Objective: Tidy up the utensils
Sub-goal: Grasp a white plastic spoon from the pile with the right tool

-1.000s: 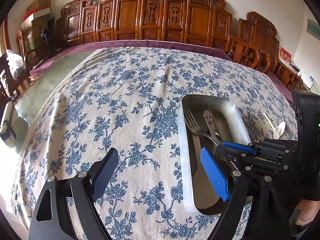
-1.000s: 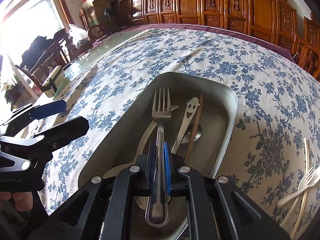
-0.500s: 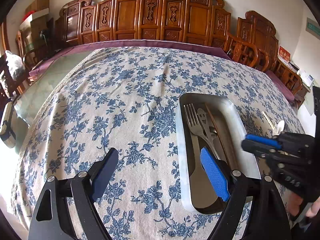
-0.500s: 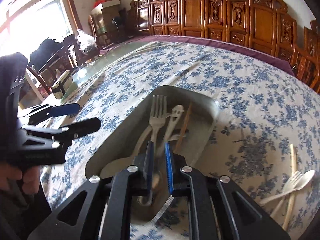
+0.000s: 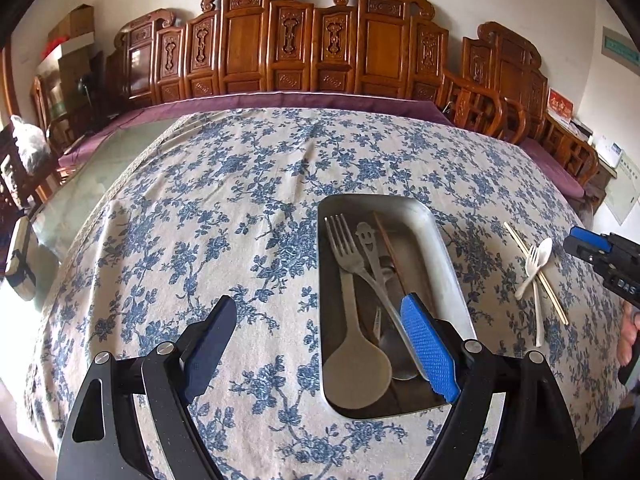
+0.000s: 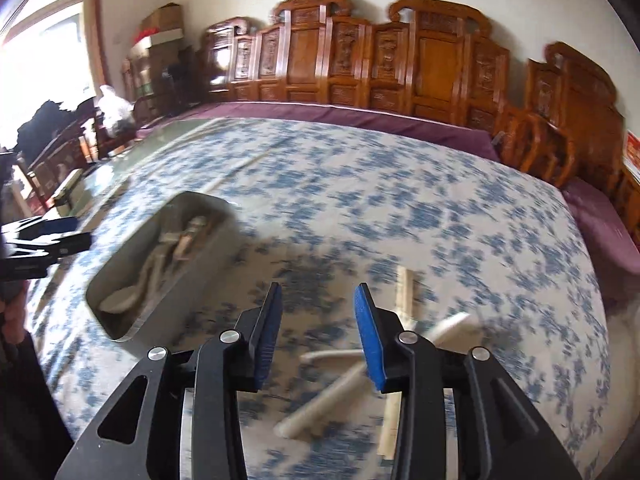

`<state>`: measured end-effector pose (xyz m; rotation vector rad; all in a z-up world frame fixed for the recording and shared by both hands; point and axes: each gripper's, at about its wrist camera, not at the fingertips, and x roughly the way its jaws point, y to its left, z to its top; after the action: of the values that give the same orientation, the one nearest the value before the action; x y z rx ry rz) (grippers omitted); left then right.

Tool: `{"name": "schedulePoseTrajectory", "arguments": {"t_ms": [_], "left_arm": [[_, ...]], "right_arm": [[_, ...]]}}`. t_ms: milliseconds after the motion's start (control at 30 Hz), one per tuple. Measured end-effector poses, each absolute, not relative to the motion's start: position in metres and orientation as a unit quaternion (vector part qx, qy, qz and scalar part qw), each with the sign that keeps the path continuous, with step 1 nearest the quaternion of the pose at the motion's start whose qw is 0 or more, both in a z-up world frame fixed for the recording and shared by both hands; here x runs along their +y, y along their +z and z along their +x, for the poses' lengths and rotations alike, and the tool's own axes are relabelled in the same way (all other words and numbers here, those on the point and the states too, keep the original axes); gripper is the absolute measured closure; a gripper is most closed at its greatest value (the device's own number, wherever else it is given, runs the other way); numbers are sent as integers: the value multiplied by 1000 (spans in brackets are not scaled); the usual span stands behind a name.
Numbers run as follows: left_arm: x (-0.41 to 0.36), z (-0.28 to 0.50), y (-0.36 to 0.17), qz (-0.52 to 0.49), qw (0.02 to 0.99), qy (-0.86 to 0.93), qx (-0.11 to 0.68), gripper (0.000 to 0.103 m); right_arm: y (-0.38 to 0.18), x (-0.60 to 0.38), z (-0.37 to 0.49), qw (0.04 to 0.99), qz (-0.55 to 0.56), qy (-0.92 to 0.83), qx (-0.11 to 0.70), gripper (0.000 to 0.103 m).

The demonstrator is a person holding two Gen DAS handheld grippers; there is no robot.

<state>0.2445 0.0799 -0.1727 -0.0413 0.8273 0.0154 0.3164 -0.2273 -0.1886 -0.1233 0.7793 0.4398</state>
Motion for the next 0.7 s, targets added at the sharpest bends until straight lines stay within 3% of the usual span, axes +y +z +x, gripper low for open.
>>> {"name": "schedulePoseTrajectory", "arguments": {"t_ms": [300, 633, 667, 700], "left_arm": [[46, 243, -167, -28, 917, 10, 399, 22], [-15, 247, -163, -11, 915, -34, 402, 22], [-20, 247, -163, -10, 914, -38, 403, 22], [-26, 248, -163, -9, 914, -42, 404, 22]], "right_arm": [[-247, -295, 364, 886, -21, 125, 446, 63], [-269, -292, 382, 875, -11, 112, 471, 63], [-269, -293, 383, 875, -12, 108, 472, 64], [-269, -295, 385, 875, -12, 106, 472, 77]]}}
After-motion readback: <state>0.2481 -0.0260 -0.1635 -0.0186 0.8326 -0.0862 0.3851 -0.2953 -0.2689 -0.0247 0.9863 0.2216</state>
